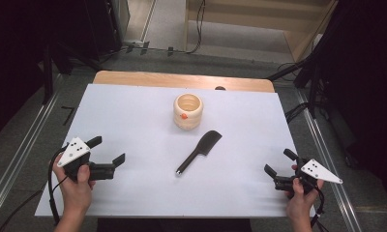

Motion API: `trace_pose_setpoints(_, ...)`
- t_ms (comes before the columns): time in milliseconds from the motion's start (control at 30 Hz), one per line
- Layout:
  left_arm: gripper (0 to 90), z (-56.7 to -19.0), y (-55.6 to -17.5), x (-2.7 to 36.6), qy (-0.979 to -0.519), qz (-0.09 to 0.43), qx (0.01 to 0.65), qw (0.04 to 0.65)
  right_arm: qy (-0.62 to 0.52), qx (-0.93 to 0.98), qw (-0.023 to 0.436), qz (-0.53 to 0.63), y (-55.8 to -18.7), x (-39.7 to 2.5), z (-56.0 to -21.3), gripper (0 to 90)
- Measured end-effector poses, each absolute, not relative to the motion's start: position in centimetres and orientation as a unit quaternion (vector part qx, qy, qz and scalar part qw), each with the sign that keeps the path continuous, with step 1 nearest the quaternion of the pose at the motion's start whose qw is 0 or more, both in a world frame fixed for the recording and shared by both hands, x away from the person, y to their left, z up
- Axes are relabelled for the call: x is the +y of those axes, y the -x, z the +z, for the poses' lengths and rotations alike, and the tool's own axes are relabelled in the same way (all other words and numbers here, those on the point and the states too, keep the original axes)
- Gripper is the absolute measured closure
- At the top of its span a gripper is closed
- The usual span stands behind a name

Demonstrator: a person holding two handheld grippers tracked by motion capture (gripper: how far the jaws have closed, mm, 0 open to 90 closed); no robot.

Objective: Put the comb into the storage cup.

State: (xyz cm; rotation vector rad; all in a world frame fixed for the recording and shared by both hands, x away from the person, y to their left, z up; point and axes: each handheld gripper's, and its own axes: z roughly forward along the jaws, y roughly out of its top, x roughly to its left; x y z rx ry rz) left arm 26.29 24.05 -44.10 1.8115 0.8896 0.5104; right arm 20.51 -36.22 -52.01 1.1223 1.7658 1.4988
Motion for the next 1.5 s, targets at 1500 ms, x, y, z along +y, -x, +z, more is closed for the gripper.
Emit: trace_pose_setpoints(1500,0.0,-43.1,-29.8,16.2,-0.792,0.158,0.328,0.491,-0.416,0.670,0.278,0.548,-20.7,-35.8,-52.0,0.0)
